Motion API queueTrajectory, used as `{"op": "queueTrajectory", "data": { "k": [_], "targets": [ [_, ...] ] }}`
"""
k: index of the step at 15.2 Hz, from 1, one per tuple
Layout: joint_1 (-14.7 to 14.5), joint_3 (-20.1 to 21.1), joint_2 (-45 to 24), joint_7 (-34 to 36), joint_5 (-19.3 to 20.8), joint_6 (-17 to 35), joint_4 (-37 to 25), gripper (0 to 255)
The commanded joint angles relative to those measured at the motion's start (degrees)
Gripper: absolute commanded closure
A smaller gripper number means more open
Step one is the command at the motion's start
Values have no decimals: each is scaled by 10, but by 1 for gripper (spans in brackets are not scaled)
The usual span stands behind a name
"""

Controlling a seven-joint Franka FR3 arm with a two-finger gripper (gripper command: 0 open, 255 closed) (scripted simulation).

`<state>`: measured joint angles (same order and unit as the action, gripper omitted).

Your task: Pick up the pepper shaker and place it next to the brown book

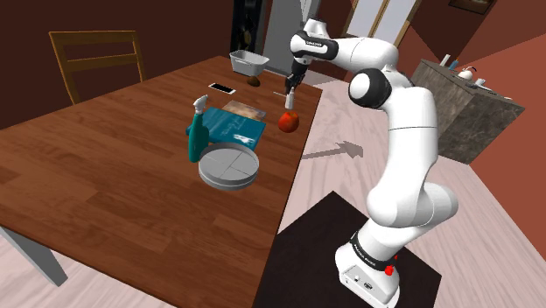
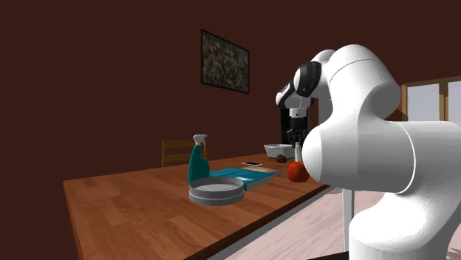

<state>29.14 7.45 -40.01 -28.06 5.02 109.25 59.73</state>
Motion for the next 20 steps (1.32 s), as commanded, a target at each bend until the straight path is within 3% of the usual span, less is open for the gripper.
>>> {"op": "queueTrajectory", "data": {
  "k": [1, 13, 20],
  "targets": [
    [2, -1, -6, -3, 0, 12, 6, 255],
    [5, -2, -16, 1, 3, 102, 86, 255],
    [5, -2, -16, 1, 3, 102, 86, 255]
  ]
}}
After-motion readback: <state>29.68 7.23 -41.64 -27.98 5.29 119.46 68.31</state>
